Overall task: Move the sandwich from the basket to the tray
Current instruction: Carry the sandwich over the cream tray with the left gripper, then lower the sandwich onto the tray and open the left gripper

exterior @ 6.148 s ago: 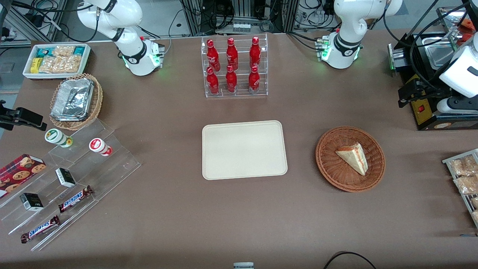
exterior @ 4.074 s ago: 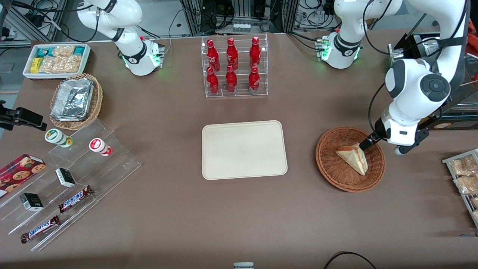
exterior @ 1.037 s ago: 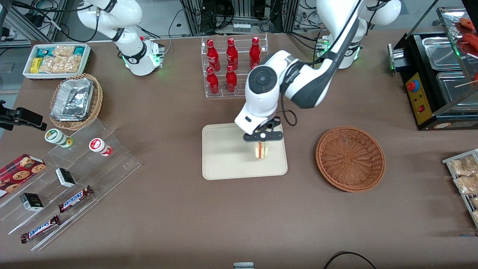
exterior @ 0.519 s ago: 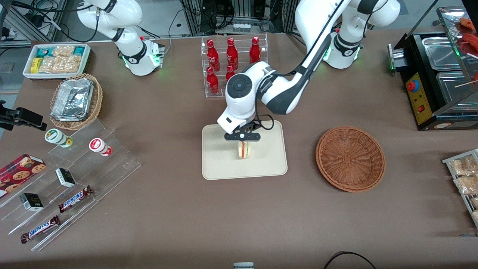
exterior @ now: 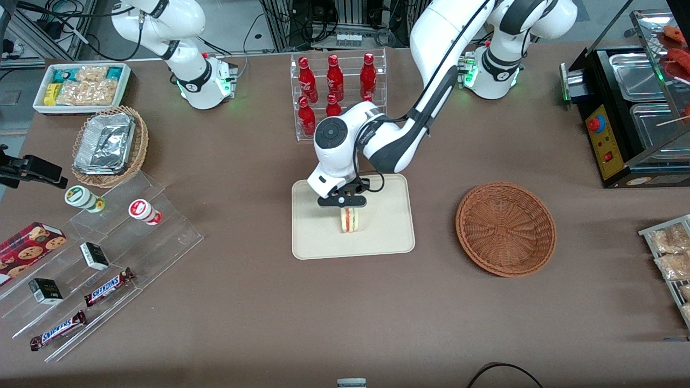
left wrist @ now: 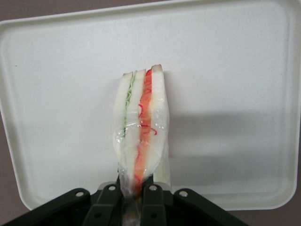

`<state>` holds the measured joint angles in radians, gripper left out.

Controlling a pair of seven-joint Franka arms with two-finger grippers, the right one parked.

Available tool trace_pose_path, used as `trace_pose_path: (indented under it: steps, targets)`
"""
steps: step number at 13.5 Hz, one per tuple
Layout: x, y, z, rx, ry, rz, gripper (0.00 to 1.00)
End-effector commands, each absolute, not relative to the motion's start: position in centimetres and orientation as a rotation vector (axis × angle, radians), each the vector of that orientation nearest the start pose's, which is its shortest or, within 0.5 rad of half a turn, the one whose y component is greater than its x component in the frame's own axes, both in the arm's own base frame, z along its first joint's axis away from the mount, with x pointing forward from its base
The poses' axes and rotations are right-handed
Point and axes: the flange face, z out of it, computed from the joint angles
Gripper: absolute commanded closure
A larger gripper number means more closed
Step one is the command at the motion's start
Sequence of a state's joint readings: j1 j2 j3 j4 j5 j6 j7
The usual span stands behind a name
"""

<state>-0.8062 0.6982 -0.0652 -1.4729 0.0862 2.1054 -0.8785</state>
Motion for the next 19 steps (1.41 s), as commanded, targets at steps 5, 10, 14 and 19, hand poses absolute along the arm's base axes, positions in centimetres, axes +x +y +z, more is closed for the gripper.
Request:
trace_pose_path:
  steps: [5, 10, 14, 19]
  targets:
    - [46.1, -55.2, 24.5, -3.045, 0.05, -0.003, 0.0]
    - [46.6, -54.4, 32.0, -3.075, 0.012, -0.039, 0.0]
    - [48.6, -50.9, 40.9, -3.115, -0.085, -0.104, 0.0]
    - [54.0, -41.2, 47.9, -3.1, -0.306, -0.125, 0.0]
